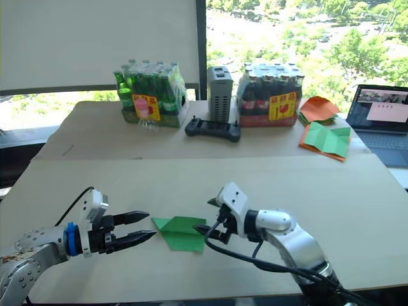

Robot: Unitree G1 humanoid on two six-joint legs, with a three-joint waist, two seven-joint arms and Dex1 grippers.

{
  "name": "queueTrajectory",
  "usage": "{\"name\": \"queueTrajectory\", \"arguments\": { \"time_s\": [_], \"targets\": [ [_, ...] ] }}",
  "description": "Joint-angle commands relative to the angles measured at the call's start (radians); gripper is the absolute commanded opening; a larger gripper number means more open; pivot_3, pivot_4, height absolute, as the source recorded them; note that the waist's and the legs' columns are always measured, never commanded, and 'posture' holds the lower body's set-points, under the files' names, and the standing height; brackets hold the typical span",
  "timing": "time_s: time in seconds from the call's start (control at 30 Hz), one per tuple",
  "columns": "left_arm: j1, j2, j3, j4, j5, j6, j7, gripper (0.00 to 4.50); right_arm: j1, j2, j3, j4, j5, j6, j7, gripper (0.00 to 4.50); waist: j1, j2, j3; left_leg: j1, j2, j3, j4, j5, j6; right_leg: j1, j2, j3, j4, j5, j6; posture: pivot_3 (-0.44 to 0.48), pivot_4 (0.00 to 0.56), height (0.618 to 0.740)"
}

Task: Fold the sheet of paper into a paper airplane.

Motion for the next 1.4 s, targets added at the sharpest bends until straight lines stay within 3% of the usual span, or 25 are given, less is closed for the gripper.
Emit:
{"name": "queueTrajectory", "arguments": {
  "time_s": [0.03,0.23,0.33,0.57,0.67,0.7,1.0,1.1,1.2,1.4],
  "targets": [
    [-0.009,0.012,0.015,-0.031,-0.025,0.004,0.0,3.47,-0.003,0.008,0.011,-0.001,0.004,-0.039,0.009,4.5,0.001,0.0,0.0,0.0,0.0,0.0,0.0,0.0,0.0,0.0,0.0,0.0,0.0,0.0,0.0,0.0,0.15,0.678],
    [-0.027,0.014,0.015,-0.024,-0.031,0.005,0.003,3.47,0.005,0.006,0.037,0.038,-0.009,-0.067,0.019,4.5,0.001,0.0,0.0,0.0,0.0,0.0,0.0,0.0,0.0,0.0,0.0,0.0,0.0,0.0,0.0,0.0,0.15,0.678],
    [-0.037,0.016,0.01,-0.022,-0.032,0.007,0.003,3.51,0.011,0.007,0.046,0.052,-0.016,-0.09,0.024,3.72,0.001,0.0,0.0,0.0,0.0,0.0,0.0,0.0,0.0,0.0,0.0,0.0,0.0,0.0,0.0,0.0,0.15,0.678],
    [-0.07,0.022,-0.003,-0.023,-0.033,0.022,0.015,3.51,0.019,0.011,0.052,0.047,-0.017,-0.098,0.026,1.19,0.001,0.0,0.0,0.0,0.0,0.0,0.0,0.0,0.0,0.0,0.0,0.0,0.0,0.0,0.0,0.0,0.15,0.678],
    [-0.085,0.017,-0.005,-0.029,-0.04,0.035,0.024,3.51,0.019,0.012,0.054,0.042,-0.016,-0.1,0.028,0.19,0.001,0.0,0.0,0.0,0.0,0.0,0.0,0.0,0.0,0.0,0.0,0.0,0.0,0.0,0.0,0.0,0.15,0.678],
    [-0.088,0.017,-0.006,-0.028,-0.038,0.036,0.026,3.51,0.018,0.012,0.056,0.04,-0.017,-0.1,0.028,0.05,0.001,0.0,0.0,0.0,0.0,0.0,0.0,0.0,0.0,0.0,0.0,0.0,0.0,0.0,0.0,0.0,0.15,0.678],
    [-0.132,0.014,-0.02,-0.011,-0.053,0.052,0.038,3.51,-0.051,0.005,0.035,0.008,-0.034,-0.215,0.058,0.05,-0.001,0.0,0.0,0.0,0.0,0.0,0.0,0.0,0.0,0.0,0.0,0.0,0.001,0.0,0.0,0.0,0.15,0.678],
    [-0.167,0.003,0.003,0.013,-0.086,0.065,0.05,3.51,-0.118,-0.042,0.059,0.026,-0.2,-0.534,0.061,0.05,0.0,0.0,0.0,0.0,0.0,0.0,0.0,0.001,-0.001,-0.001,0.0,0.0,0.001,0.0,0.0,0.0,0.15,0.678],
    [-0.172,0.005,0.007,0.026,-0.09,0.068,0.048,3.51,-0.136,-0.058,0.095,0.081,-0.321,-0.693,0.027,0.05,0.0,0.0,0.0,0.001,0.0,0.0,0.001,0.001,-0.001,0.001,0.0,-0.001,0.001,0.0,0.0,0.0,0.15,0.678],
    [-0.188,-0.003,0.027,0.043,-0.121,0.073,0.061,3.51,-0.156,-0.132,0.151,0.28,-0.767,-1.173,-0.246,0.05,0.0,0.0,0.0,0.001,-0.001,0.0,0.001,0.001,-0.002,0.0,0.001,0.0,0.002,0.0,0.0,0.0,0.15,0.678]
  ]
}}
